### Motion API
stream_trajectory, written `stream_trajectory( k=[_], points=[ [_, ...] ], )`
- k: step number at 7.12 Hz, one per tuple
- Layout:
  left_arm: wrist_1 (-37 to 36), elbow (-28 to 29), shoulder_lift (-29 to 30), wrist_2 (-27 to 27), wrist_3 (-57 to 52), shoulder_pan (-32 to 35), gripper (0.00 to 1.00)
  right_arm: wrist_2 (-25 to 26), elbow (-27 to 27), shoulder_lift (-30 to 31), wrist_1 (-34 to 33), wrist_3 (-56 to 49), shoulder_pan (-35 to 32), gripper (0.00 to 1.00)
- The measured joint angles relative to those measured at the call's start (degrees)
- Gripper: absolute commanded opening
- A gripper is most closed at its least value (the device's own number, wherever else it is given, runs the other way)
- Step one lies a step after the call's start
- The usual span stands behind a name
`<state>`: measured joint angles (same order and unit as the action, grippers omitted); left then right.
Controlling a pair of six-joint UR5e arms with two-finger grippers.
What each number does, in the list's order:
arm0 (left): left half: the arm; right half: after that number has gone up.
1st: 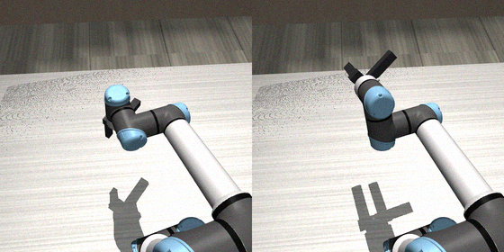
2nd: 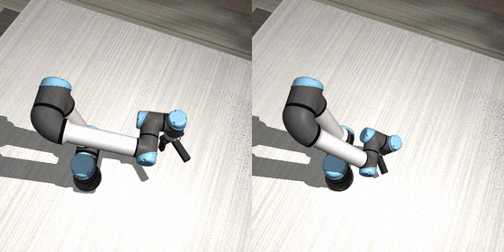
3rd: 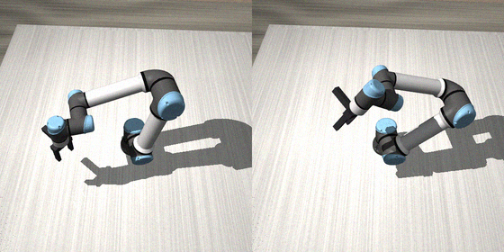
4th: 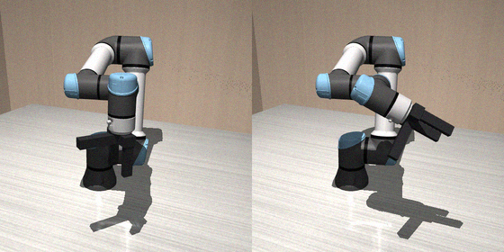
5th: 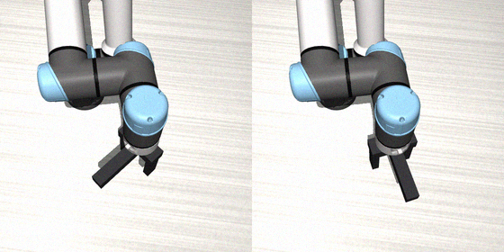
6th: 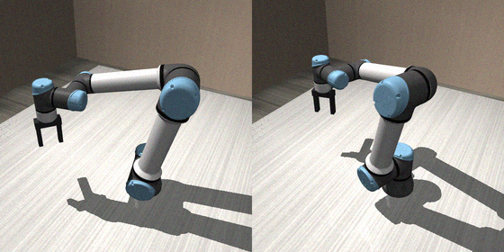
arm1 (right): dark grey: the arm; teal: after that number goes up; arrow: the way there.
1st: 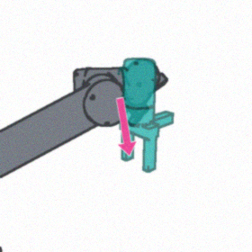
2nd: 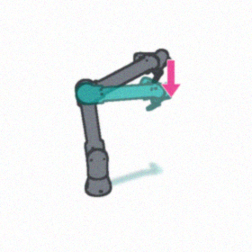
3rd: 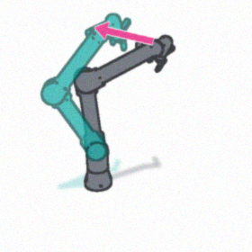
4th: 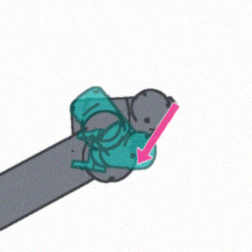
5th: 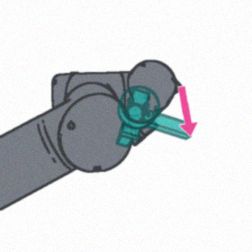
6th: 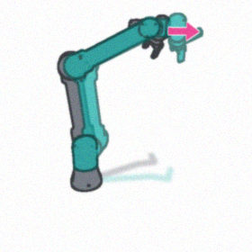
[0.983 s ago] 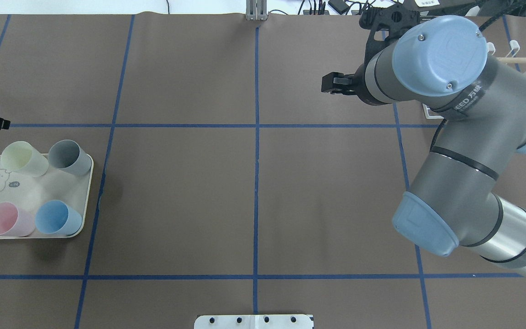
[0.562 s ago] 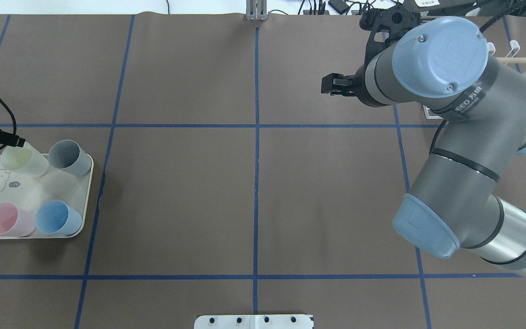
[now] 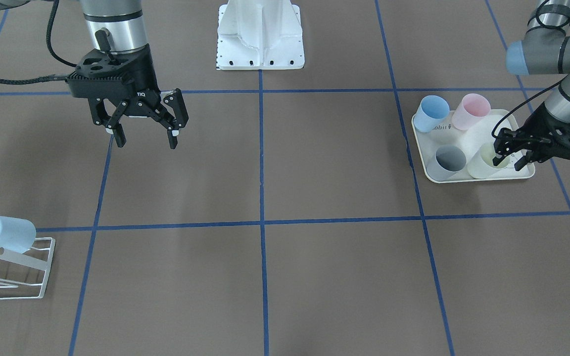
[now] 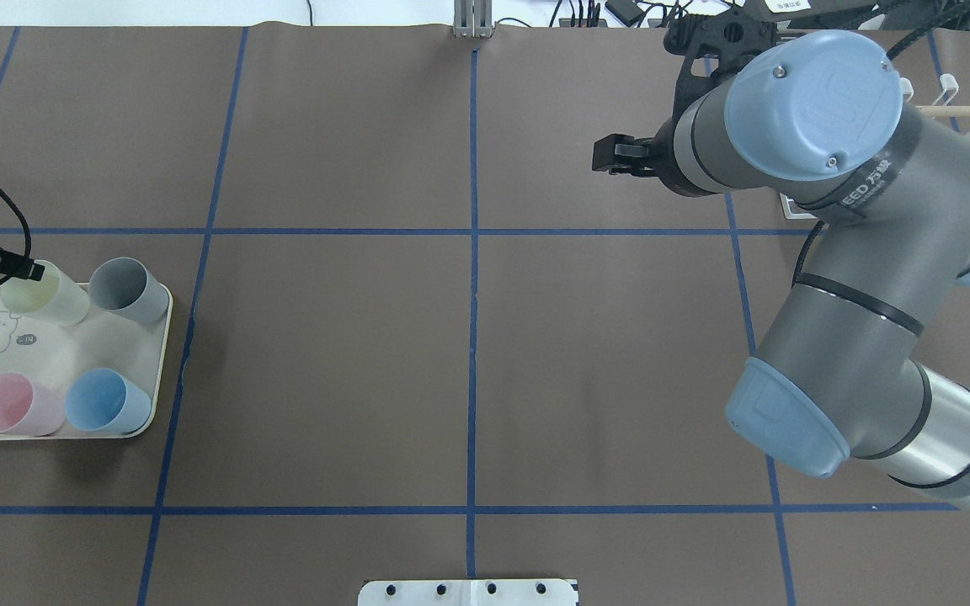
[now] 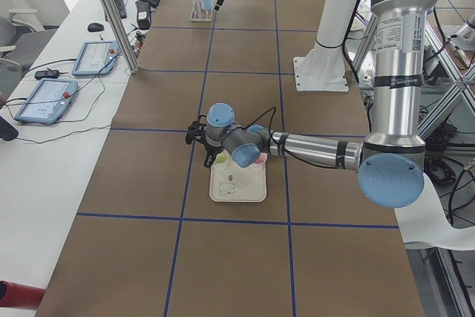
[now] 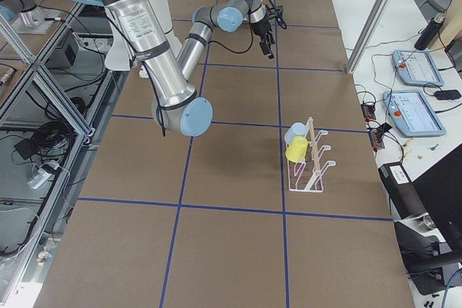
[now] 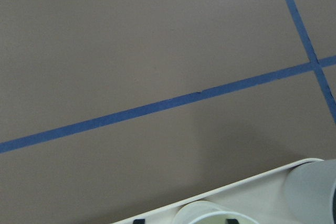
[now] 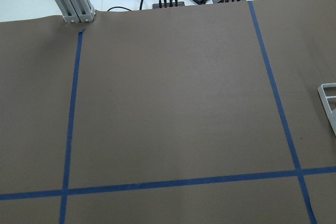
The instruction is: Transfer IKEA cup to right arm and place on rack
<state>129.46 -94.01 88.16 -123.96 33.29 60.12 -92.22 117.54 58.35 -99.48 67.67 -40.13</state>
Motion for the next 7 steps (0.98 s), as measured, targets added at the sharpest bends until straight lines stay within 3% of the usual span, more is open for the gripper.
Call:
stream_trajectory(
  k=[2, 3, 5, 7],
  points=[
    [0.0, 0.2, -0.4, -0.1, 0.0, -0.1, 0.59, -0.1, 0.0, 0.0, 0.0, 0.0, 0.0, 1.00],
    [0.0, 0.1, -0.8, -0.2, 0.0, -0.3, 0.54, -0.1, 0.1, 0.0, 0.0, 0.0, 0.0, 1.00],
    [0.0, 0.1, -1.6, -0.2, 0.0, -0.8, 0.00, -0.1, 0.4, 0.0, 0.0, 0.0, 0.1, 1.00],
    [-0.1, -0.1, -2.0, -0.4, 0.1, -1.2, 0.00, -0.1, 0.5, -0.1, 0.0, 0.0, 0.1, 1.00]
  ],
)
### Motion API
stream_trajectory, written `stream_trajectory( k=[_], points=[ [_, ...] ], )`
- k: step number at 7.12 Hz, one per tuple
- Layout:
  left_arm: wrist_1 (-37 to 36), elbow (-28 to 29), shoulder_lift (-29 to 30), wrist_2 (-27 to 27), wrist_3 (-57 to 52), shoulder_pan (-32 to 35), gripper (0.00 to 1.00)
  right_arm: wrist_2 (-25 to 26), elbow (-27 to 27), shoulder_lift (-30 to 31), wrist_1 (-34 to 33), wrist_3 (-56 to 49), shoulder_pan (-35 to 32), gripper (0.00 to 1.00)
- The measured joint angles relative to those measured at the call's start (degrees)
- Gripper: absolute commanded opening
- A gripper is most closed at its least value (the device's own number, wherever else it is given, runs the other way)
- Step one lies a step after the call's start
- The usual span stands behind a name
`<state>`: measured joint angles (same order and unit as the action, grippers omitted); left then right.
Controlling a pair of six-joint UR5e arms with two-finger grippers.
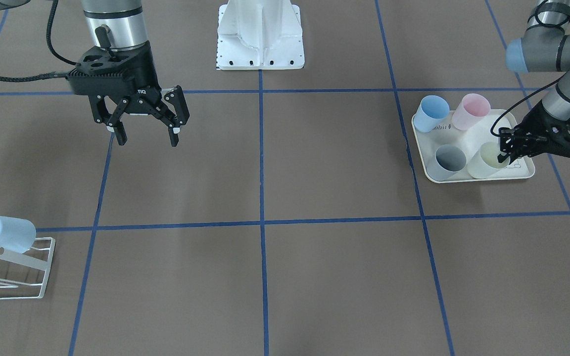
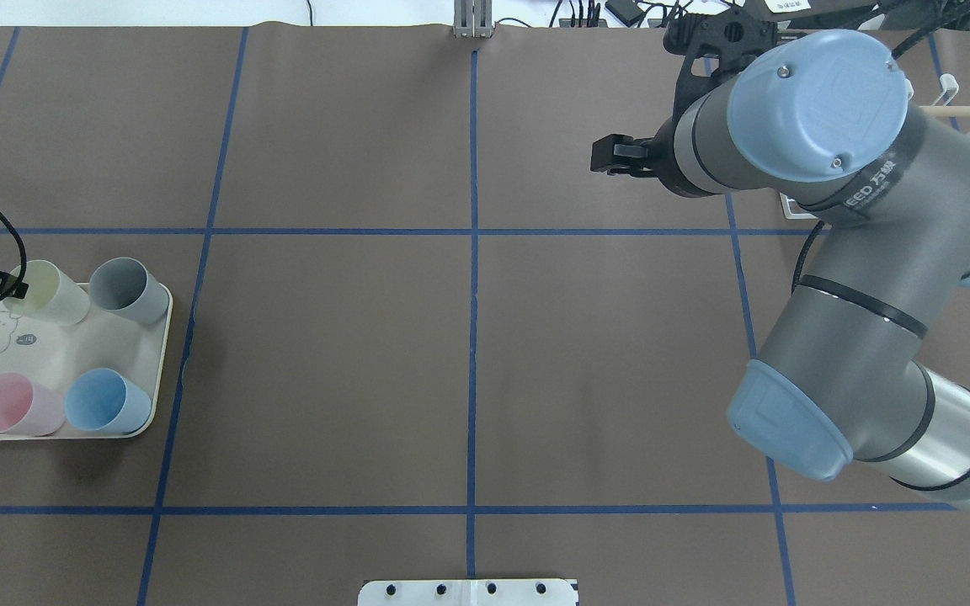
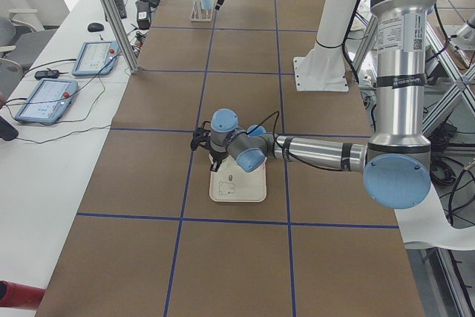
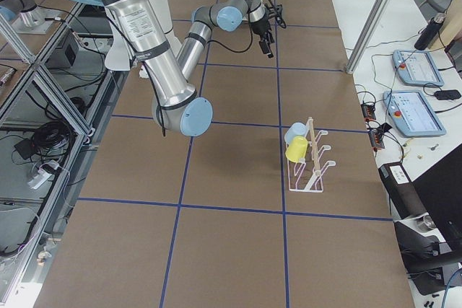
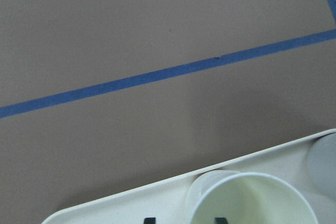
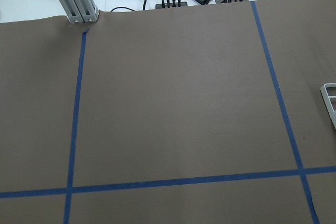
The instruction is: Transfer IKEA cup to right arm and place on rack
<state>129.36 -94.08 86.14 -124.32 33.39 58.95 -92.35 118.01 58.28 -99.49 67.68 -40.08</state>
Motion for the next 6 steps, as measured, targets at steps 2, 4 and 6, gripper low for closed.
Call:
stream_trajectory(
  k=[2, 4, 6],
  points=[
    [-1.4, -2.4, -1.4, 0.0, 0.0, 0.5, 0.00, 0.1, 0.0, 0.0, 0.0, 0.0, 0.0, 1.00],
    [-4.8, -6.8, -2.6, 0.1, 0.1, 4.8, 0.00, 0.1, -0.1, 0.0, 0.0, 0.0, 0.1, 1.00],
    [-8.7, -9.2, -2.4, 0.1, 0.0, 9.7, 0.00, 0.1, -0.3, -0.2, 0.1, 0.0, 0.2, 1.00]
  ],
)
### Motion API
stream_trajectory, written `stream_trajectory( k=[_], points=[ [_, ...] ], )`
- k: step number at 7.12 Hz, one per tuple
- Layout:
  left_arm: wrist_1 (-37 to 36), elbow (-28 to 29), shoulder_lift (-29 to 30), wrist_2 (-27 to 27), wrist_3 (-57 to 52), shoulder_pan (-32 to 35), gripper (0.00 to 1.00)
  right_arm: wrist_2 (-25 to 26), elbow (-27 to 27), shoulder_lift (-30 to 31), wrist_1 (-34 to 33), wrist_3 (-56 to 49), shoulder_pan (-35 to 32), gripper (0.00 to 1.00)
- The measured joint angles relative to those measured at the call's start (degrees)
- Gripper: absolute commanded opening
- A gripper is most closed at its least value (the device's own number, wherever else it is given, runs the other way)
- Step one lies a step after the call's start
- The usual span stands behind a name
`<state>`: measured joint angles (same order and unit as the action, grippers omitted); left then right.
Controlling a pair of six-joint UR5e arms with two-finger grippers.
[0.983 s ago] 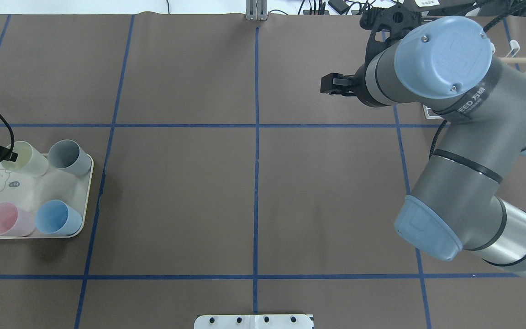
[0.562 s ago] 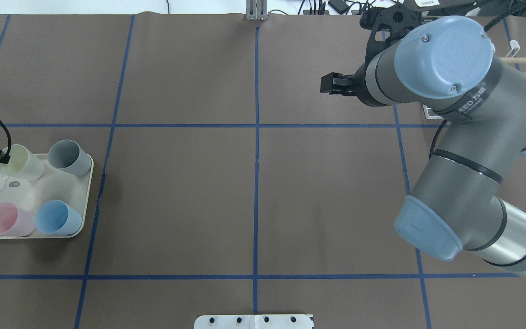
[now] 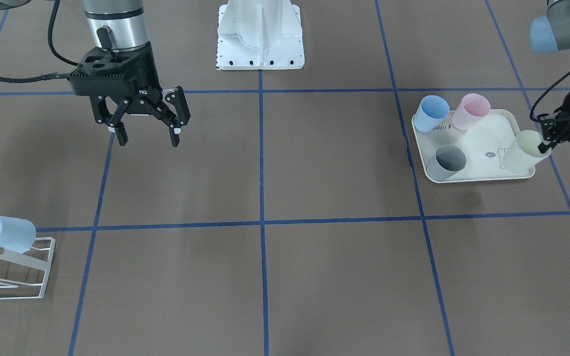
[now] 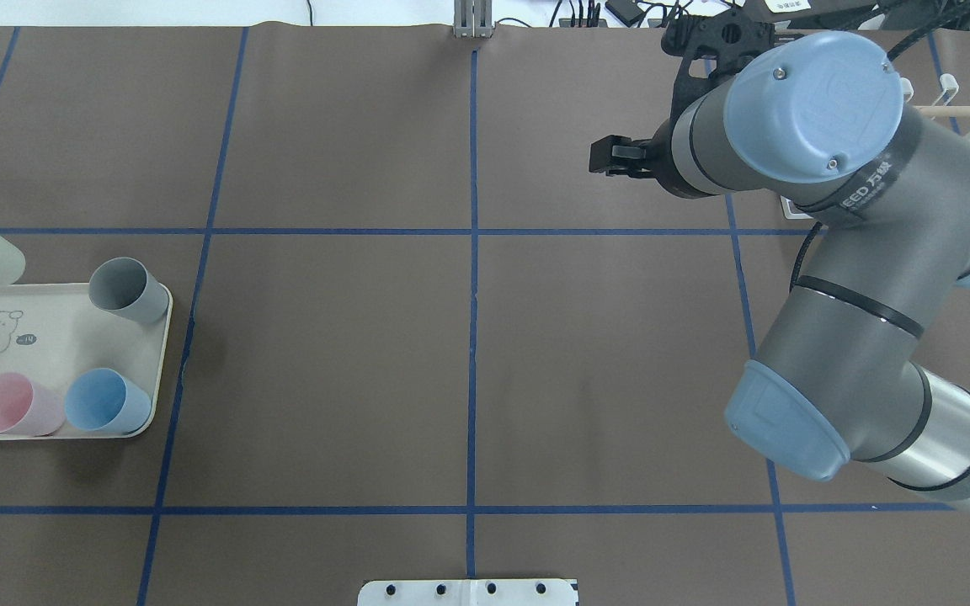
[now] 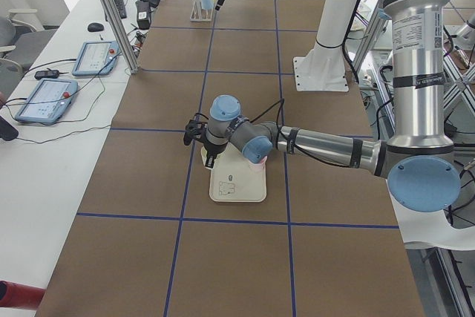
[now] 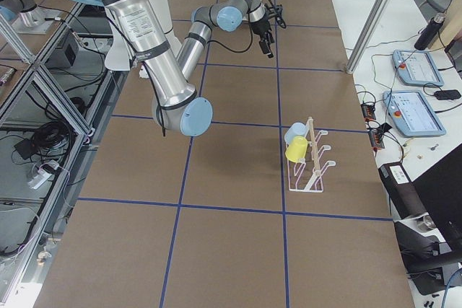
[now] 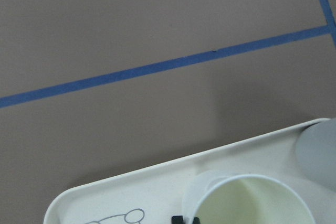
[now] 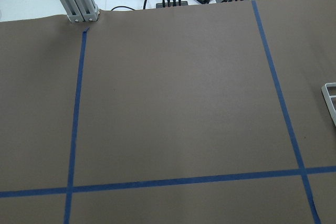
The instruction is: Transfer IKEA cup to right arm and place on rack
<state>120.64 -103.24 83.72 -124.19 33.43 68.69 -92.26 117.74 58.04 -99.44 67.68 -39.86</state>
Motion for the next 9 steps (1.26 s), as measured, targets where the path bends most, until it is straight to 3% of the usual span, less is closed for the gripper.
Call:
stream_trajectory(
  k=[3, 6, 8, 9],
  points=[
    [-0.8, -2.4, 2.4, -0.3, 1.7, 1.1, 0.00, 0.0, -0.4, -1.5, 0.1, 1.3, 0.4, 1.00],
    [-1.1, -5.4, 13.4, -5.7, 23.3, -0.5, 0.00, 0.3, -1.9, -7.9, 1.4, 16.5, 3.8, 1.00],
    [1.4, -6.5, 21.3, -7.1, 39.9, -5.8, 0.00, 1.6, -4.2, -10.0, 12.2, 32.6, 6.1, 1.00],
    [6.5, -6.5, 23.7, -6.0, 48.3, -9.3, 0.00, 4.9, -5.5, -10.1, 18.1, 38.7, 7.0, 1.00]
  ],
)
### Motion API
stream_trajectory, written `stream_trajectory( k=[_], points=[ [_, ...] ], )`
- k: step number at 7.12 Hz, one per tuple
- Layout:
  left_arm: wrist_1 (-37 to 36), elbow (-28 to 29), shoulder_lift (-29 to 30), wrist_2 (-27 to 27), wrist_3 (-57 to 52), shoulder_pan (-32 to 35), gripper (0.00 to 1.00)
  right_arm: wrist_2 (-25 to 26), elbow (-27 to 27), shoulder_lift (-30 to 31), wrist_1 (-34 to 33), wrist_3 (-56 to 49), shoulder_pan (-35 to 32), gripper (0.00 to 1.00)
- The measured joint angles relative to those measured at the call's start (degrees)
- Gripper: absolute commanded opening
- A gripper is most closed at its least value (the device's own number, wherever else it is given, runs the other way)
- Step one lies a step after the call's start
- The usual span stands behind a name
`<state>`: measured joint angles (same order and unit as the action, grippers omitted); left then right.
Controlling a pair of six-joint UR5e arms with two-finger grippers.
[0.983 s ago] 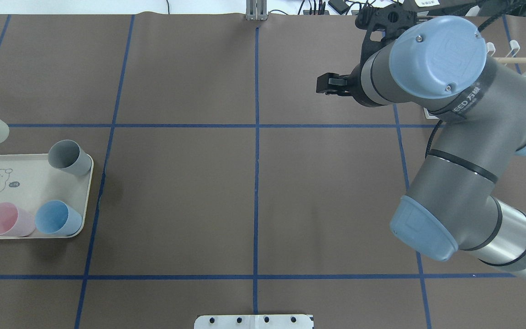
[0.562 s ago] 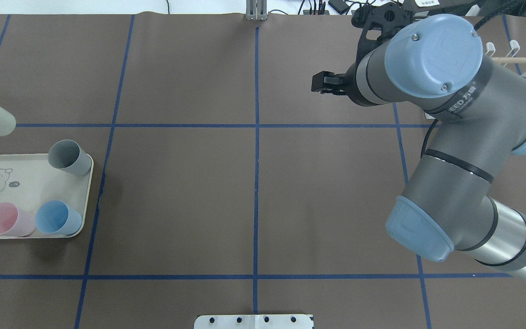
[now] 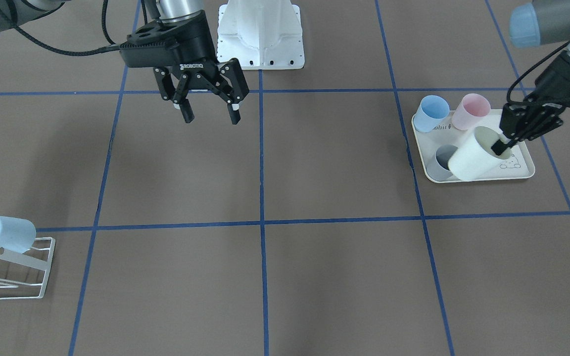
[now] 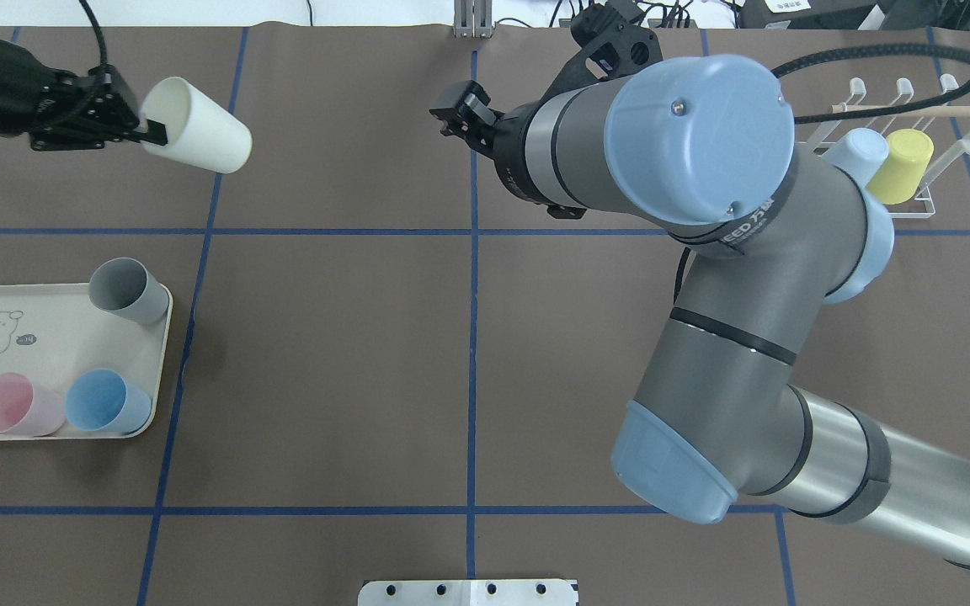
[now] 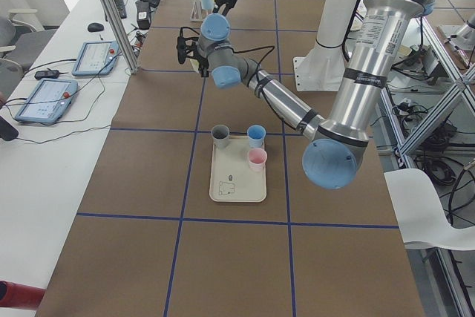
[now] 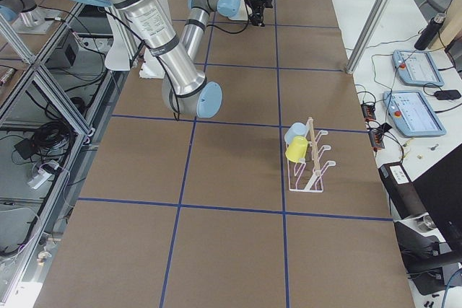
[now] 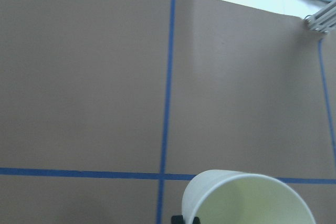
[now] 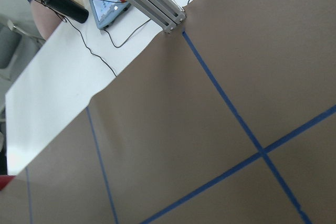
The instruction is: Transfer IKEA cup to right arm and place on rack
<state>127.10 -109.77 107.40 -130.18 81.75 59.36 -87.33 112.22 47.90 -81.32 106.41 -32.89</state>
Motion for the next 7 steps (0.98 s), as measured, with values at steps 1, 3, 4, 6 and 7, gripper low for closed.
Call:
stream_trajectory(
  k=[1, 3, 4, 6, 7],
  points=[
    [6.5, 0.3, 1.5, 2.5, 8.6, -3.7, 0.00, 3.3, -0.3, 0.1, 3.4, 3.2, 0.9, 1.00],
    [13.7, 1.1, 4.1, 7.2, 18.8, -8.4, 0.00, 5.3, -0.5, 1.2, 11.7, 4.9, 1.3, 1.00],
    [14.7, 1.4, 5.5, 9.2, 21.8, -9.9, 0.00, 5.5, -0.5, 2.1, 15.3, 5.3, 1.2, 1.00],
    [19.7, 1.9, 6.5, 11.3, 27.5, -11.0, 0.00, 4.3, -0.5, 4.5, 23.5, 6.7, 0.1, 1.00],
    [24.2, 2.9, 6.5, 12.1, 31.0, -11.1, 0.00, 0.4, -0.5, 5.9, 26.7, 8.6, -2.1, 1.00]
  ],
)
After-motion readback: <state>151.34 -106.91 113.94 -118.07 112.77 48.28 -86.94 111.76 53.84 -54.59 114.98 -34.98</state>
